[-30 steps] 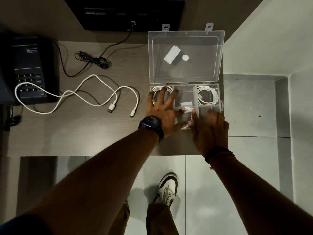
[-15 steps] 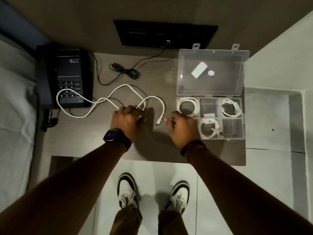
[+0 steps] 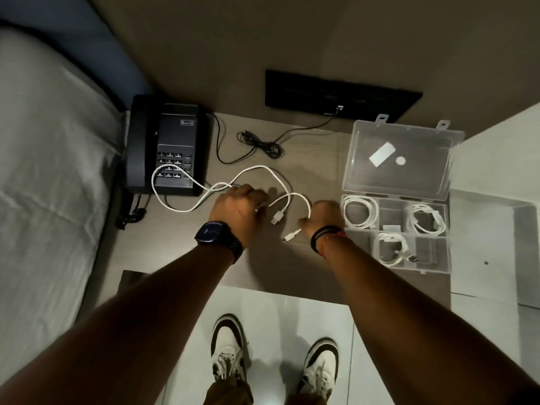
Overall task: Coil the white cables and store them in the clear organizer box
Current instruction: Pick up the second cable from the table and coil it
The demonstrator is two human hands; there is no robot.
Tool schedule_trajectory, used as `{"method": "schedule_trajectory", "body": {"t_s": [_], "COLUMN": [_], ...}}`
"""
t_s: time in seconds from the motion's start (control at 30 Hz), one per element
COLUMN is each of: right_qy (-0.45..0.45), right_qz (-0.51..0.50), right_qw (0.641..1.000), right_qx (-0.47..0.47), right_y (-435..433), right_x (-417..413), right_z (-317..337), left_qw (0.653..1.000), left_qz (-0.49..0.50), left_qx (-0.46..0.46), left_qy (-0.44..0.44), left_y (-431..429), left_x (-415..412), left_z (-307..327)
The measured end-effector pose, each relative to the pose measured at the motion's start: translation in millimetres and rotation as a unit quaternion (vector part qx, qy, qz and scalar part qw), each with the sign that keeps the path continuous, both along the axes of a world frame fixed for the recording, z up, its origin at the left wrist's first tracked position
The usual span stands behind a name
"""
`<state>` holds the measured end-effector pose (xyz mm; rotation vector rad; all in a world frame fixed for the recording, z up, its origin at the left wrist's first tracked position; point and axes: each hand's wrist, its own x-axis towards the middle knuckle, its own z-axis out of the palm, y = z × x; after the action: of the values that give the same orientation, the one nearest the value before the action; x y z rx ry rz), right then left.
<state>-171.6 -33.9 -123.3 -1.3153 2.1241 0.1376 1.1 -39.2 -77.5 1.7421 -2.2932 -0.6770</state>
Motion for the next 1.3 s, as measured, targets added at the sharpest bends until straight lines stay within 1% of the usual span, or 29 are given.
{"method": "schedule_trajectory", "body": {"t_s": [0.07,0.1,0.13,0.17,0.23,0.3,0.33,0.37,0.43,0.5,0.57,0.63,0.67,0.7,0.73,0.77,0.8,0.83,0.87,0.93,0.97,1.0,1.03,1.07,1.1,1.13,1.2,1.27,1.3], "right_qy": [-0.010,-0.037,-0.091,-0.169,-0.331,-0.462,-0.525,-0.573,-0.643,-0.703,-0.756,-0.796,-0.816,-0.834,-0.846,-0.854,-0.858,-0.860,-0.859,-0.834,-0.799,-0.728,-0.617,-0.490,-0.372,-0.273,-0.096,0.061,0.105], "right_qz": [0.025,-0.002,-0.060,-0.142,-0.269,-0.327,-0.342,-0.339,-0.296,-0.253,-0.222,-0.177,-0.133,-0.073,-0.006,0.055,0.113,0.142,0.149,0.094,0.051,0.004,-0.049,-0.095,-0.122,-0.126,-0.073,0.023,0.078], "right_qw": [0.999,0.996,0.987,0.966,0.892,0.812,0.769,0.739,0.704,0.664,0.615,0.578,0.562,0.547,0.533,0.517,0.501,0.484,0.469,0.450,0.449,0.466,0.506,0.547,0.585,0.625,0.716,0.797,0.826], "right_qx": [-0.047,-0.083,-0.117,-0.132,-0.149,-0.144,-0.126,-0.105,-0.058,-0.031,-0.025,-0.023,-0.020,-0.017,-0.015,-0.017,-0.032,-0.074,-0.139,-0.304,-0.398,-0.503,-0.601,-0.673,-0.711,-0.720,-0.687,-0.600,-0.548], "right_y": [4.7,5.8,6.9,7.6,7.9,6.7,6.1,3.8,-3.5,-15.4,-26.0,-28.4,-26.6,-23.3,-19.9,-15.3,-10.8,-6.7,-3.9,-3.5,-2.6,-2.1,-1.4,-3.0,-3.5,-1.2,10.0,27.9,39.0], "right_x": [6.7,9.2,11.8,14.5,16.1,16.0,13.8,9.6,2.6,-3.0,-2.8,3.8,8.5,13.8,20.2,26.0,30.2,31.2,29.0,14.2,3.1,-9.7,-23.8,-38.5,-50.5,-60.0,-72.9,-79.1,-79.4], "right_z": [-0.8,-0.5,0.0,4.2,18.3,45.7,66.5,95.5,156.8,235.6,323.8,408.8,453.2,496.9,541.9,580.1,624.4,665.2,703.5,769.3,800.0,824.9,843.5,856.4,862.0,865.3,864.7,865.0,866.5], "left_qw": [1.000,1.000,1.000,1.000,0.999,1.000,0.999,0.997,0.990,0.973,0.947,0.911,0.892,0.897,0.928,0.931,0.924,0.931,0.946,0.936,0.934,0.925,0.914,0.906,0.900,0.899,0.904,0.906,0.905], "left_qz": [-0.010,-0.018,-0.024,-0.025,-0.013,0.010,0.019,0.022,0.014,0.039,0.082,0.132,0.223,0.274,0.209,0.218,0.225,0.200,0.168,0.085,0.005,-0.031,-0.044,-0.046,-0.059,-0.071,-0.080,-0.056,-0.030], "left_qx": [-0.005,-0.007,-0.011,-0.018,-0.025,-0.003,0.022,0.039,0.061,0.064,0.071,0.091,0.059,-0.022,-0.086,-0.146,-0.170,-0.142,-0.119,-0.166,-0.145,-0.163,-0.201,-0.228,-0.248,-0.271,-0.313,-0.355,-0.374], "left_qy": [-0.004,-0.010,-0.013,-0.006,0.018,0.024,0.034,0.055,0.125,0.220,0.303,0.380,0.389,0.346,0.295,0.252,0.259,0.269,0.251,0.299,0.327,0.343,0.350,0.354,0.355,0.336,0.281,0.222,0.200], "left_y": [0.6,0.0,1.7,3.8,5.5,2.0,-0.8,-4.8,-13.6,-27.8,-45.7,-52.3,-50.8,-39.6,-29.6,-26.9,-22.4,-20.8,-20.0,-37.8,-38.4,-37.7,-38.2,-36.2,-33.7,-31.7,-24.8,-20.1,-16.5], "left_x": [-5.7,-8.2,-9.5,-9.8,-10.6,-10.8,-11.9,-15.7,-32.1,-44.6,-52.3,-70.0,-84.8,-91.8,-96.9,-102.0,-106.9,-103.1,-93.4,-87.5,-74.2,-63.6,-57.0,-54.6,-50.1,-44.8,-31.2,-17.3,-12.3], "left_z": [1.3,1.5,1.3,1.0,1.9,8.0,16.7,33.8,75.3,137.4,213.8,299.3,350.4,393.5,433.7,477.3,523.9,558.8,579.1,616.7,632.6,649.2,668.3,693.5,713.5,731.4,761.6,782.3,791.1]}}
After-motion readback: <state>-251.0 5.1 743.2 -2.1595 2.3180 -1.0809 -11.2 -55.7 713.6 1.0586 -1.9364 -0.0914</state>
